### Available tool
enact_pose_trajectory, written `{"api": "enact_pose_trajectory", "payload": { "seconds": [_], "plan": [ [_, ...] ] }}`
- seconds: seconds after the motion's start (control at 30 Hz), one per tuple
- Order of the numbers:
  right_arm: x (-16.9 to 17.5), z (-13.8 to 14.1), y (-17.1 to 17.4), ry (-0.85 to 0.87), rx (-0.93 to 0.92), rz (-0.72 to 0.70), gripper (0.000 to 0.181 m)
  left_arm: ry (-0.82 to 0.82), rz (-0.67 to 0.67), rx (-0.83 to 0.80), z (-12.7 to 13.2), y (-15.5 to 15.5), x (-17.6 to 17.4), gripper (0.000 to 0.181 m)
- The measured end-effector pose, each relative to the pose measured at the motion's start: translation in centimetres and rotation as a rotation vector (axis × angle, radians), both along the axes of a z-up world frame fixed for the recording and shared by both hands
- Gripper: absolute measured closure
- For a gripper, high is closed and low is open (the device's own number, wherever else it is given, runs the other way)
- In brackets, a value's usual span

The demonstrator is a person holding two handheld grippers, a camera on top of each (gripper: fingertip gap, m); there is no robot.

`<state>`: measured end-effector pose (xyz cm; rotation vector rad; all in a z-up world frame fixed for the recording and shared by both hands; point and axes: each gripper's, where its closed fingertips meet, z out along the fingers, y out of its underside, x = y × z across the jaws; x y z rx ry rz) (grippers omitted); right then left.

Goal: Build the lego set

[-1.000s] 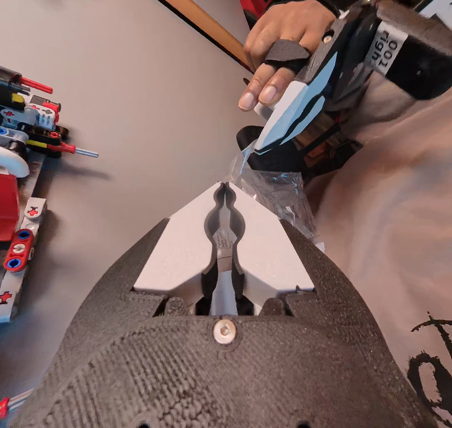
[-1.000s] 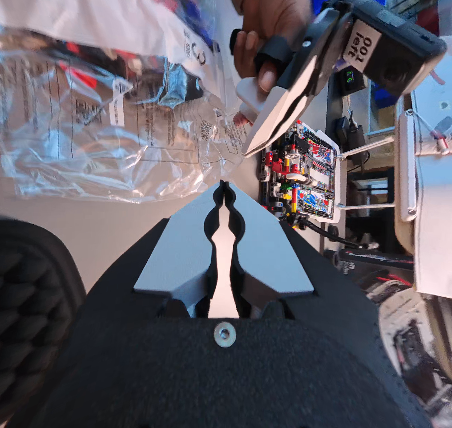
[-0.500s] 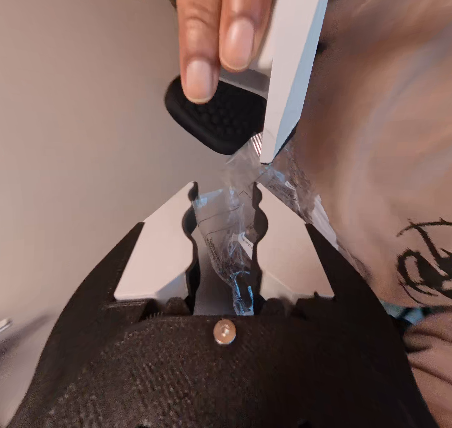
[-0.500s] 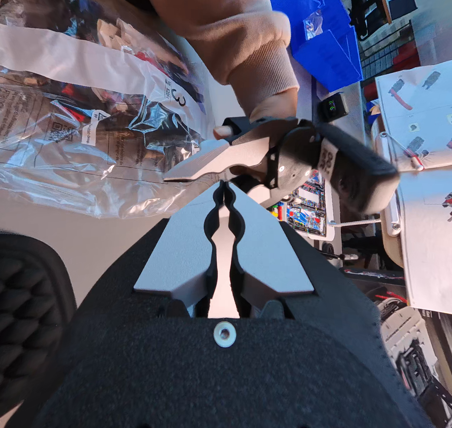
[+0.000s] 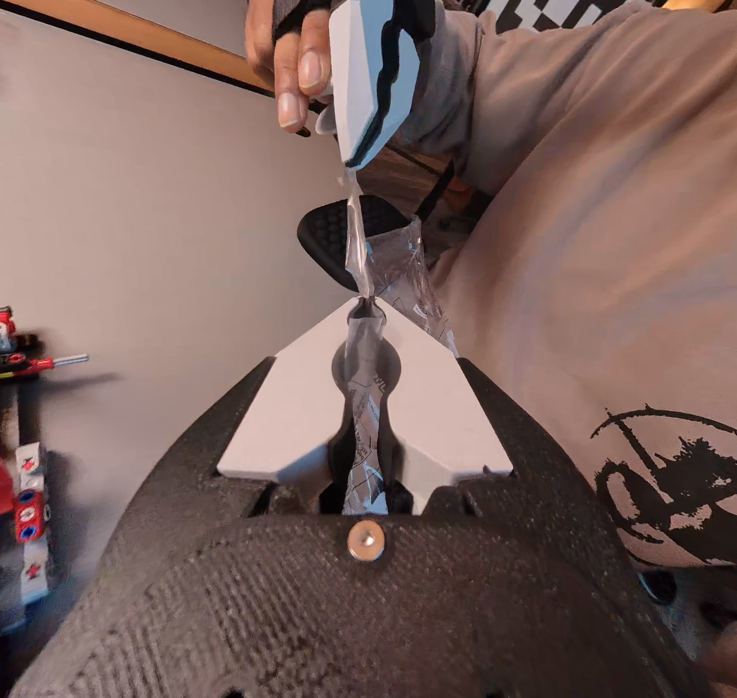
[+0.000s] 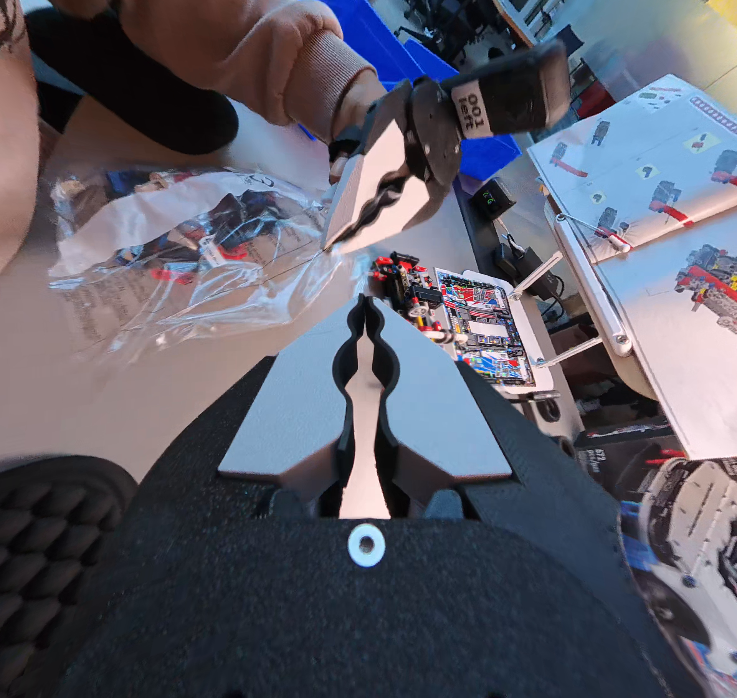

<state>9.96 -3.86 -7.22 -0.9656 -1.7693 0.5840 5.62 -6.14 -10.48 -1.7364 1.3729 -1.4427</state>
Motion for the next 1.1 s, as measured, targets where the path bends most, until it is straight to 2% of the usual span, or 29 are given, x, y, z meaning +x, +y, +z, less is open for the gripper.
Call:
{"api": "enact_pose_trajectory", "payload": {
  "seconds": [0.2, 0.4, 0.47, 0.57, 0.7, 0.8, 0.97, 1.1],
  "plan": [
    [1.2, 0.2, -2.0, 0.047, -0.126, 0.01, 0.181, 0.015, 0.144, 0.087, 1.4, -0.6, -4.3, 0.181],
    [2.7, 2.5, -2.8, 0.1, -0.161, -0.009, 0.181, -0.045, 0.307, 0.116, 3.9, -0.6, -8.3, 0.181],
    [2.4, 3.4, -2.6, 0.104, -0.16, -0.018, 0.181, -0.067, 0.346, 0.137, 4.8, -0.6, -8.9, 0.181],
    [2.6, 4.0, -0.7, 0.085, -0.168, -0.084, 0.181, -0.109, 0.386, 0.183, 6.5, -1.2, -9.6, 0.181],
    [4.4, 1.0, 5.0, 0.049, -0.296, -0.277, 0.181, -0.153, 0.433, 0.253, 8.4, -2.3, -10.3, 0.181],
    [7.4, -1.9, 11.1, 0.064, -0.326, -0.51, 0.181, -0.176, 0.459, 0.281, 8.8, -3.2, -10.7, 0.181],
    [14.6, -3.0, 22.4, 0.344, -0.449, -0.931, 0.181, -0.202, 0.508, 0.304, 8.5, -3.9, -11.3, 0.181],
    [23.3, -2.9, 30.6, 0.573, -0.464, -1.284, 0.181, -0.215, 0.53, 0.301, 7.9, -4.0, -11.5, 0.181]
  ]
}}
